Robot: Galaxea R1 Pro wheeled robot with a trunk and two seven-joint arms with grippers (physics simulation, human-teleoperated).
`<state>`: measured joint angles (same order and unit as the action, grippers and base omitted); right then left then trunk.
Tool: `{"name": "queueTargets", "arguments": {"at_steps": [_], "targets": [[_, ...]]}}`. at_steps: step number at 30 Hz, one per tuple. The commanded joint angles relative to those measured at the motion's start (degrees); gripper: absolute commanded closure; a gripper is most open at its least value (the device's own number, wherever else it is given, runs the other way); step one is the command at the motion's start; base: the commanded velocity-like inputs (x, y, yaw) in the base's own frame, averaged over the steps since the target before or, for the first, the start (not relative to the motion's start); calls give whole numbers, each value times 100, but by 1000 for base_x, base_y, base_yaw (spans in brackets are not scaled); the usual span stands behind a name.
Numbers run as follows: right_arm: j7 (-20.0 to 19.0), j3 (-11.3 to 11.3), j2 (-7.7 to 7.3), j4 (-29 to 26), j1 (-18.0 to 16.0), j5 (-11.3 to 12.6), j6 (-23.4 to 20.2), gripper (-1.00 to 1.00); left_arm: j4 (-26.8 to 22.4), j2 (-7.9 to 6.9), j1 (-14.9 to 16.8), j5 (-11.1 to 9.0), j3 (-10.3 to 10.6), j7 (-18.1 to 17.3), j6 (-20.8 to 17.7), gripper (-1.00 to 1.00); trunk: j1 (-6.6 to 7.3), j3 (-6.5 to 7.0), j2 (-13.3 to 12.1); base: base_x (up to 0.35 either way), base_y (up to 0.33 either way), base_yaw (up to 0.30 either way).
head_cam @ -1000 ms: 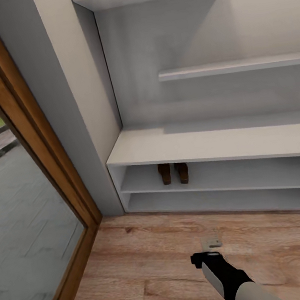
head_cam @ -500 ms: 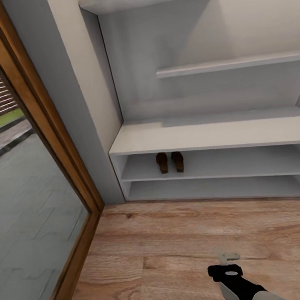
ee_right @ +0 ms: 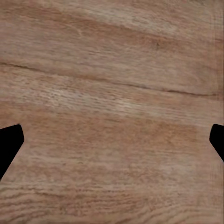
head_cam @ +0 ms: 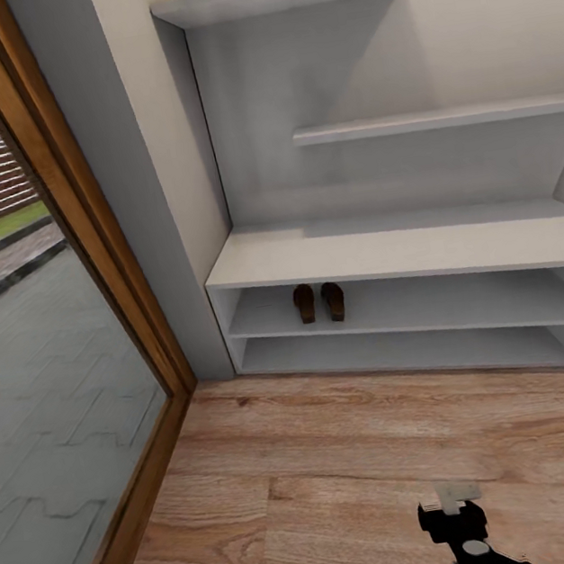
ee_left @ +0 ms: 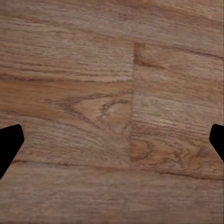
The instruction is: Pick up the two gym shoes and the two sandals from the corridor floor and place them onto the hallstand (shoe rack) in the corridor, making sure they are on the rack and not on the floor. Arrange them so the two gym shoes are next to each other and the two sandals are next to each other.
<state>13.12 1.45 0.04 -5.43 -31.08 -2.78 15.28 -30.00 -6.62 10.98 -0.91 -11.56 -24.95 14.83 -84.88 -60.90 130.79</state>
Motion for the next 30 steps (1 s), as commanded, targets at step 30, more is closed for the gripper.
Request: {"name": "queueTargets", "arguments": {"at_steps": [30], "targets": [[-4,8,-39,24,453,-88,634,-100,593,-25,0,-30,-56,638,659,-100,1,59,2,0,0,-149]]}}
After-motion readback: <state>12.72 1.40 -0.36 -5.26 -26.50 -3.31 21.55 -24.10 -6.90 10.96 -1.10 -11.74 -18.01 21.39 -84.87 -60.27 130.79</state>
